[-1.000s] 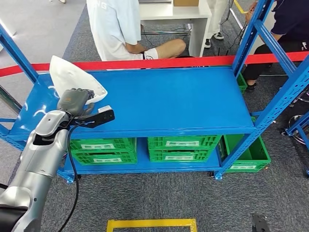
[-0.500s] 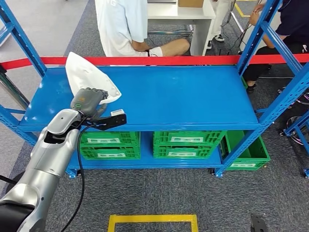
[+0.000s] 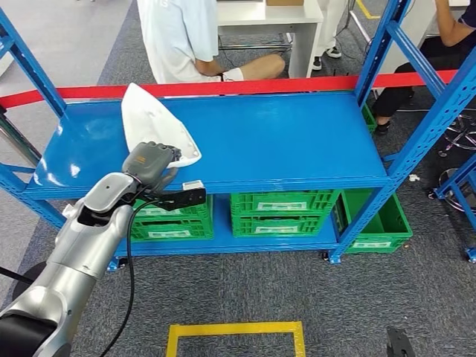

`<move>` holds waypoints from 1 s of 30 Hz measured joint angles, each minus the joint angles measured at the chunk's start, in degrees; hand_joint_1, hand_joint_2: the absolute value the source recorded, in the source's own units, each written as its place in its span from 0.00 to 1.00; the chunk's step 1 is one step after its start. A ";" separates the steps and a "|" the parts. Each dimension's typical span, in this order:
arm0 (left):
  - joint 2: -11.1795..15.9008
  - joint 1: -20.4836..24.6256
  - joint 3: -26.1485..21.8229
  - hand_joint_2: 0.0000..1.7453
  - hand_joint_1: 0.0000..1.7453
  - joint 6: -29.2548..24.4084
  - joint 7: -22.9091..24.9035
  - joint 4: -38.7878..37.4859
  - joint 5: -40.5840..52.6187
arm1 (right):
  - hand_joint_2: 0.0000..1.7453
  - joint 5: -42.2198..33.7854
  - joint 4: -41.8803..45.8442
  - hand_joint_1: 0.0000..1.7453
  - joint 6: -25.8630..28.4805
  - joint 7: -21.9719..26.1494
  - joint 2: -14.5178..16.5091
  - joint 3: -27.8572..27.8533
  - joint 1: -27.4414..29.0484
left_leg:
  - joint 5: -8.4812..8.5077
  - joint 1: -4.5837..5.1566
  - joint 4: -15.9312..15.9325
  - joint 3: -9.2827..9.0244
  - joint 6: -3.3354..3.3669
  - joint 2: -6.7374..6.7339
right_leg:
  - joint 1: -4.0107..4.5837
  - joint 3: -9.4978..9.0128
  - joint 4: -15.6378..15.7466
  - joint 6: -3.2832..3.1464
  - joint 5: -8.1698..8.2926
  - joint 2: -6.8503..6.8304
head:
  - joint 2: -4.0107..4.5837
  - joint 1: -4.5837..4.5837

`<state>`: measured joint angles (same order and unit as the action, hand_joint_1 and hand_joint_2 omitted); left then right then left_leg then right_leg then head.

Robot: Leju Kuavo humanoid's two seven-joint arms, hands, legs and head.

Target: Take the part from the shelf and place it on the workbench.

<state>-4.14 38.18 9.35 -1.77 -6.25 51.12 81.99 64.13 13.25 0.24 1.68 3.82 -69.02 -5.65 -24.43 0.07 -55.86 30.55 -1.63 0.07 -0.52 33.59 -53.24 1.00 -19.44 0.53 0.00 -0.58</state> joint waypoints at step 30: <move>3.58 -5.25 2.42 1.00 1.00 1.01 1.27 5.52 -2.85 | 0.00 -0.66 -0.09 0.00 0.23 -0.40 0.07 -0.25 0.10 | -1.73 -0.04 -2.62 0.78 -0.10 0.04 | -0.06 0.70 -0.68 -0.24 0.19 -0.03 | 0.00 0.10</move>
<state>-0.56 32.94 11.76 -0.76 -4.98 56.65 79.14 63.47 13.16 0.47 1.28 3.89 -69.28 -5.55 -26.16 0.03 -58.47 31.33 -1.73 0.10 -0.58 34.29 -53.92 0.76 -19.24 0.51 0.00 -0.48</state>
